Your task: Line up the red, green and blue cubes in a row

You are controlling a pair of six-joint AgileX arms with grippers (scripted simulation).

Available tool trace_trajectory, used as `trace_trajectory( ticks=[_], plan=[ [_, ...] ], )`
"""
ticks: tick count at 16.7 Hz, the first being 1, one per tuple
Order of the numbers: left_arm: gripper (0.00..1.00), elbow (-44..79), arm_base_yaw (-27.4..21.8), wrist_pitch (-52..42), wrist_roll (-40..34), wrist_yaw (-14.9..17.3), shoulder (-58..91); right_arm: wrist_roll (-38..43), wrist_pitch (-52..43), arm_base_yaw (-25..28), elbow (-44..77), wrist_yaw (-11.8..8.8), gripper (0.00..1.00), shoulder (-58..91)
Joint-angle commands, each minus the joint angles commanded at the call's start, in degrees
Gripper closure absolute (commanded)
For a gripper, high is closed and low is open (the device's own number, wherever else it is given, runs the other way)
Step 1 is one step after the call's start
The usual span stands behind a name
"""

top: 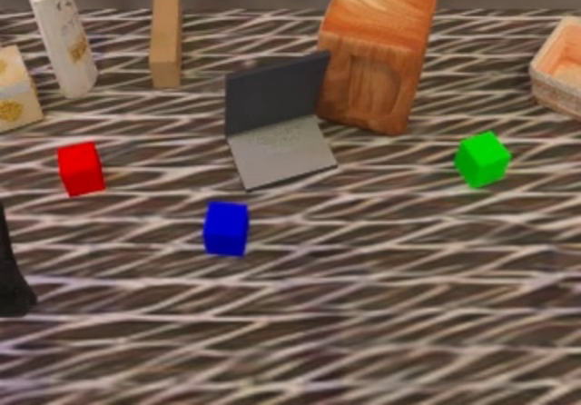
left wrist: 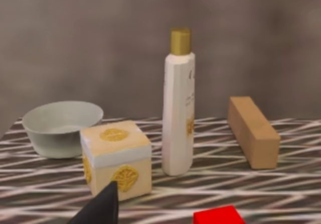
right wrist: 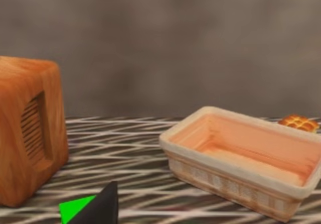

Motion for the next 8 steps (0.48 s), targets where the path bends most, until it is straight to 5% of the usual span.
trace_trajectory(
  ticks=[8],
  plan=[
    [0.0, 9.37, 0.0, -5.46, 5.58, -0.23, 10.11, 0.0, 0.0, 0.0, 0.0, 0.0, 0.0, 0.0]
  ],
)
